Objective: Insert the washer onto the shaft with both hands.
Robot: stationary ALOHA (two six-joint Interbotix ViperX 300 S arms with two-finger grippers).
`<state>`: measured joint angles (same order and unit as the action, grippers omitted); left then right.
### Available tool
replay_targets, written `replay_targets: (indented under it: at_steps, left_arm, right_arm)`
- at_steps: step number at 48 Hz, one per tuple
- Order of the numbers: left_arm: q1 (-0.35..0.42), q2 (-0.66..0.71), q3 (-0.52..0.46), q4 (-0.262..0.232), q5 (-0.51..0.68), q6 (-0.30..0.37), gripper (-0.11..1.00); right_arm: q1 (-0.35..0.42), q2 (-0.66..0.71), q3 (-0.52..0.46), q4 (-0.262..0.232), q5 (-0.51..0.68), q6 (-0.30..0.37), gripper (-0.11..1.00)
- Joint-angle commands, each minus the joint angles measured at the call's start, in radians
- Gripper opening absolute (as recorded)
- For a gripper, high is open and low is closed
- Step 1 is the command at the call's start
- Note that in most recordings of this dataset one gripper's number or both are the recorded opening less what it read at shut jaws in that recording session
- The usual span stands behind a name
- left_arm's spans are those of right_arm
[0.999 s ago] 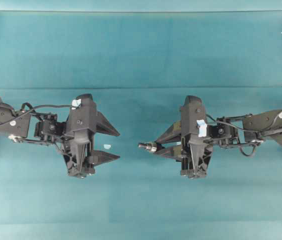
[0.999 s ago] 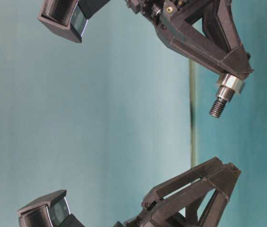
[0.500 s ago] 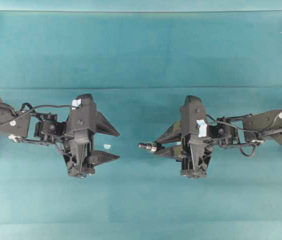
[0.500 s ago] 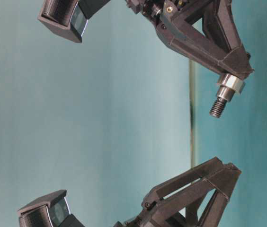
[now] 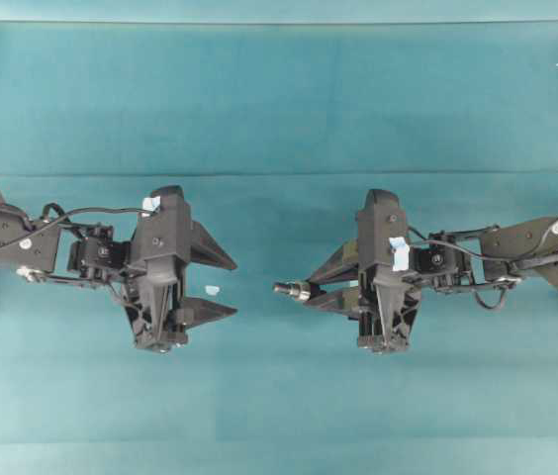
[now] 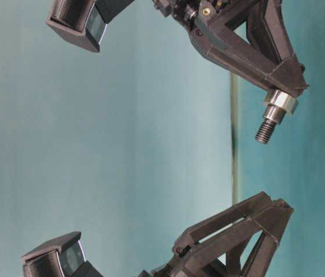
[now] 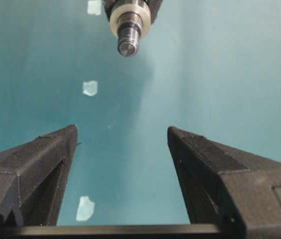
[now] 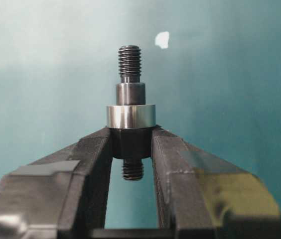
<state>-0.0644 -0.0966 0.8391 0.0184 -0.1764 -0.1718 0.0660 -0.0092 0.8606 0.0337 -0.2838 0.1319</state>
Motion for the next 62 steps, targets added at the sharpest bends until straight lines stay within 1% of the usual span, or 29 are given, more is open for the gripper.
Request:
replay_targets:
  at_steps: [1, 62]
  left_arm:
    - [-0.003, -0.014, -0.011, 0.002, -0.005, 0.000, 0.80]
    - [-0.002, -0.012, -0.014, 0.000, 0.008, -0.003, 0.80]
  right_arm:
    - [0.003, -0.015, -0.009, 0.002, -0.005, 0.012, 0.00]
    - [0.003, -0.012, -0.008, 0.002, 0.011, 0.011, 0.00]
